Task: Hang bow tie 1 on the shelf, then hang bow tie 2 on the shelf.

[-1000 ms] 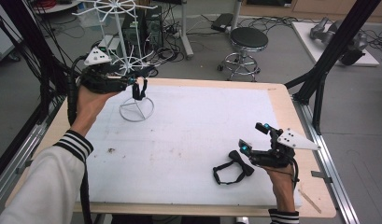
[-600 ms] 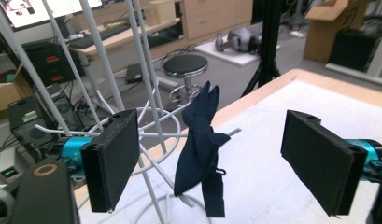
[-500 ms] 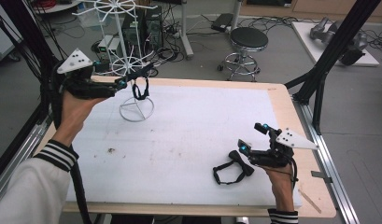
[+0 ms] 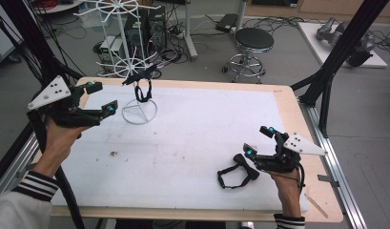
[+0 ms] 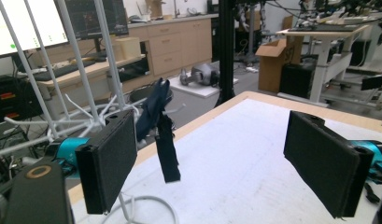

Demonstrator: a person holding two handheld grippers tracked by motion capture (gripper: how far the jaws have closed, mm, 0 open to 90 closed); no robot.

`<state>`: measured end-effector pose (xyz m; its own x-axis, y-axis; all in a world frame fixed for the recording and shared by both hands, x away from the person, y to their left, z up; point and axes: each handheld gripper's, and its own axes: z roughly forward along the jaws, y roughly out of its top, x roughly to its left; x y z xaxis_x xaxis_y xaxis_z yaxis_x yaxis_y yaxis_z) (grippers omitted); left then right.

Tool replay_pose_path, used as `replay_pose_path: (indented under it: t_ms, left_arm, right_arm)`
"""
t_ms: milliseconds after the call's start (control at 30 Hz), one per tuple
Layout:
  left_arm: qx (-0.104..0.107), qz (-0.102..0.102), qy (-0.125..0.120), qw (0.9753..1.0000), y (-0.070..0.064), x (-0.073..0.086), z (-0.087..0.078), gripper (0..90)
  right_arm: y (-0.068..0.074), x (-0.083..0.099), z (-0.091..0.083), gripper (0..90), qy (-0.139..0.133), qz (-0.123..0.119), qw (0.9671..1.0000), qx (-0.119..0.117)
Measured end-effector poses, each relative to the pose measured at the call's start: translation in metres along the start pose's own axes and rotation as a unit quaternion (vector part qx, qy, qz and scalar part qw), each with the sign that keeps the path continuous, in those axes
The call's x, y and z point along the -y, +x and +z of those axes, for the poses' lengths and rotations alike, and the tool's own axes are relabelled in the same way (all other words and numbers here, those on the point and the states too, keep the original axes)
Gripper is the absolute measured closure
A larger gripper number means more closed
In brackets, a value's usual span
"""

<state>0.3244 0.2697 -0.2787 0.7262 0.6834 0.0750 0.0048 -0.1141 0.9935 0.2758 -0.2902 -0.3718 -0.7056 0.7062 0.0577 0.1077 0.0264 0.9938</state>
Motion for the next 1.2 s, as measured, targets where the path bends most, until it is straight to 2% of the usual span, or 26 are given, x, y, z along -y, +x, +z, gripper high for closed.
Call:
replay_pose_path:
  t_ms: [133,333,567,733,1200]
  left_arm:
    - [0.01,-0.01,-0.011,0.9998,-0.002,0.016,-0.009,17.8]
    - [0.046,-0.01,-0.018,0.9987,-0.009,0.038,-0.014,17.2]
    - [0.055,-0.016,-0.015,0.9982,-0.013,0.056,-0.011,17.2]
    - [0.056,-0.017,-0.012,0.9982,-0.014,0.063,-0.01,17.2]
    - [0.057,-0.015,-0.012,0.9982,-0.015,0.062,-0.01,17.2]
  right_arm:
    - [0.002,0.001,-0.002,9.8,-0.005,0.0,1.0,-0.002]
    - [0.001,0.002,-0.003,9.8,-0.008,0.007,0.9999,-0.007]
    - [0.001,0.004,-0.002,9.8,-0.001,0.011,0.9999,-0.01]
    - [0.0,0.005,-0.002,9.8,0.0,0.01,0.9999,-0.01]
    - [0.0,0.005,-0.002,9.8,0.003,0.008,0.9999,-0.007]
